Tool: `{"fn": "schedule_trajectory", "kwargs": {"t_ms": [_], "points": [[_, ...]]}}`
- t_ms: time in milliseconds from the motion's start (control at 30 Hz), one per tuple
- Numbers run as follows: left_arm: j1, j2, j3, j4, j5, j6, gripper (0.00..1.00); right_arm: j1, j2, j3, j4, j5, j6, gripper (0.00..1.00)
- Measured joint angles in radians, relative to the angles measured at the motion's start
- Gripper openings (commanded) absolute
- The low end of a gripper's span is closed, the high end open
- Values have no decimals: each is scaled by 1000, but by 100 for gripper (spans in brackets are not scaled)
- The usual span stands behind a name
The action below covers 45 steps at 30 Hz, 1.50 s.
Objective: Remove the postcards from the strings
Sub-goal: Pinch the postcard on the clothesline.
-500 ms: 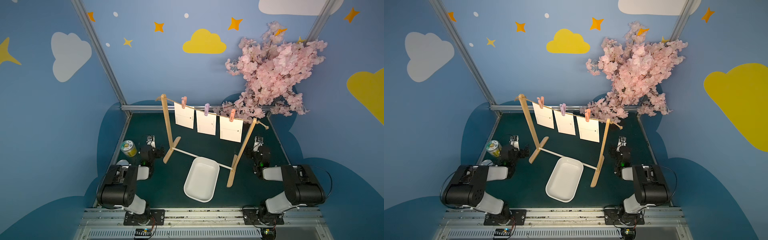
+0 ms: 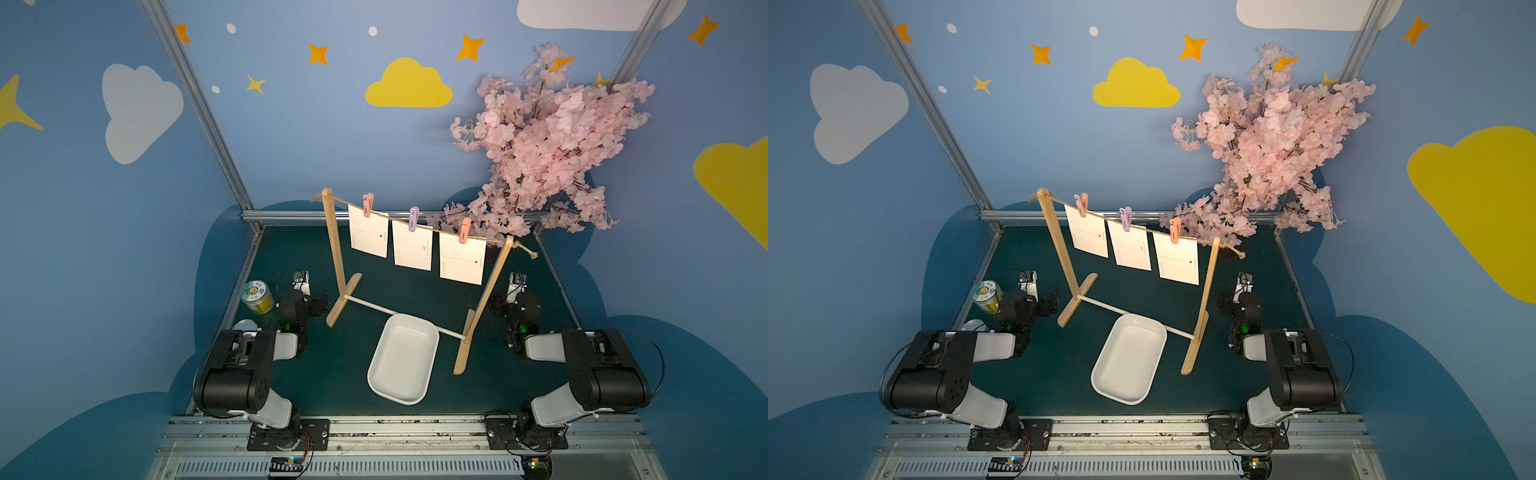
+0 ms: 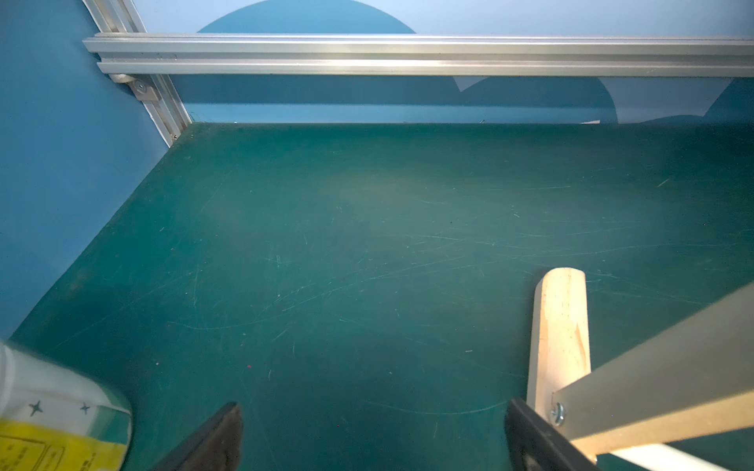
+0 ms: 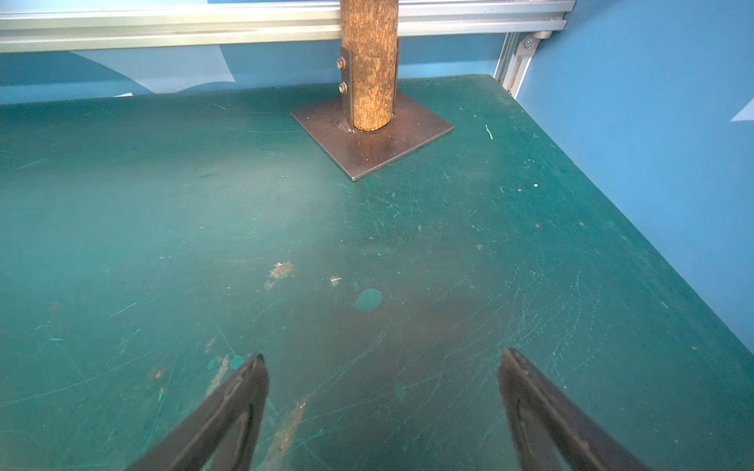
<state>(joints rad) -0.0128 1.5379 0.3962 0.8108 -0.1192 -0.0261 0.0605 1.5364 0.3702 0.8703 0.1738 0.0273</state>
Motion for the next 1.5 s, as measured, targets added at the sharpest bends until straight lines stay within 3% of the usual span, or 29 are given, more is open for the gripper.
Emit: {"fn": "schedule_trajectory", "kwargs": {"t_ms": [400, 533, 633, 733, 867, 1067, 1267, 1500], "points": [[6, 0, 0, -2, 16, 0, 99, 0, 0, 0, 0, 0, -3, 92], [6, 0, 0, -2, 15, 0, 99, 0, 0, 0, 0, 0, -3, 80], [6, -8, 0, -16, -14, -11, 95, 0, -7, 3, -16, 2, -7, 65], [6, -81, 7, -109, -48, -27, 87, 6, -63, 69, -193, 41, 9, 61], [6, -250, 74, -282, -84, -77, 85, -4, -182, 234, -433, 122, 79, 63], [-4, -500, 108, -457, -78, -204, 80, -46, -315, 389, -691, 145, 161, 63], [-102, -597, 241, -674, 12, -254, 80, -63, -395, 504, -917, 105, 224, 63], [-311, -599, 463, -873, 94, -259, 79, -63, -455, 705, -1104, -5, 238, 64]]}}
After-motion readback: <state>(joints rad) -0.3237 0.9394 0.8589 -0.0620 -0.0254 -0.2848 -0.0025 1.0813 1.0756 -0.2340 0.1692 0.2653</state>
